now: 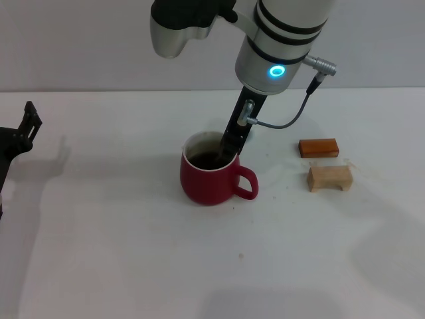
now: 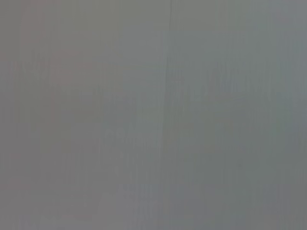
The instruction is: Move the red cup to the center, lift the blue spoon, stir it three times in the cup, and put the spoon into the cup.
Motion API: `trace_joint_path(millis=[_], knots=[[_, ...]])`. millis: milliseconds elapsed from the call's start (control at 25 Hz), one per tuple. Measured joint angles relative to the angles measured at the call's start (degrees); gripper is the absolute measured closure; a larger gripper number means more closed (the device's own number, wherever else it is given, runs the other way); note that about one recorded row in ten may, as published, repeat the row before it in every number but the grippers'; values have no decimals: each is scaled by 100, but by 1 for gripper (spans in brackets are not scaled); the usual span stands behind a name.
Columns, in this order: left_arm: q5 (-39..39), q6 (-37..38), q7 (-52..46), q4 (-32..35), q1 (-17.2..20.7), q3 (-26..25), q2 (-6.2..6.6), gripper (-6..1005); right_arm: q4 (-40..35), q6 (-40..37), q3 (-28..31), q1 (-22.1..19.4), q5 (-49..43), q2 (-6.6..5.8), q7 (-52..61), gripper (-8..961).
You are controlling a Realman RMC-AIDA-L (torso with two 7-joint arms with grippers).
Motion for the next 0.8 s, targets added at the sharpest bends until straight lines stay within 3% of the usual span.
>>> trace_joint_path(millis=[240,440,640,680,720,800], knots=[[0,0,-20,0,-4,0,0,173,93,-176,1,-31,38,2,0,707],[0,-34,-53,2,-6,0,0,173,570,-1077,-292,-376,479,9,-40,707],[-1,-55,-173,0,-39,0,1,173,1613,-2503,-1068,-1252,648,11,123,707],[0,-56,-199,0,-47,0,2,173,2021,-3166,-1403,-1693,630,2,245,707],[-1,-57,-234,0,-59,0,5,173,2021,-3166,-1403,-1693,630,2,245,707],[2,-61,-268,0,-82,0,8,173,2341,-3761,-1630,-2119,578,-4,290,707]])
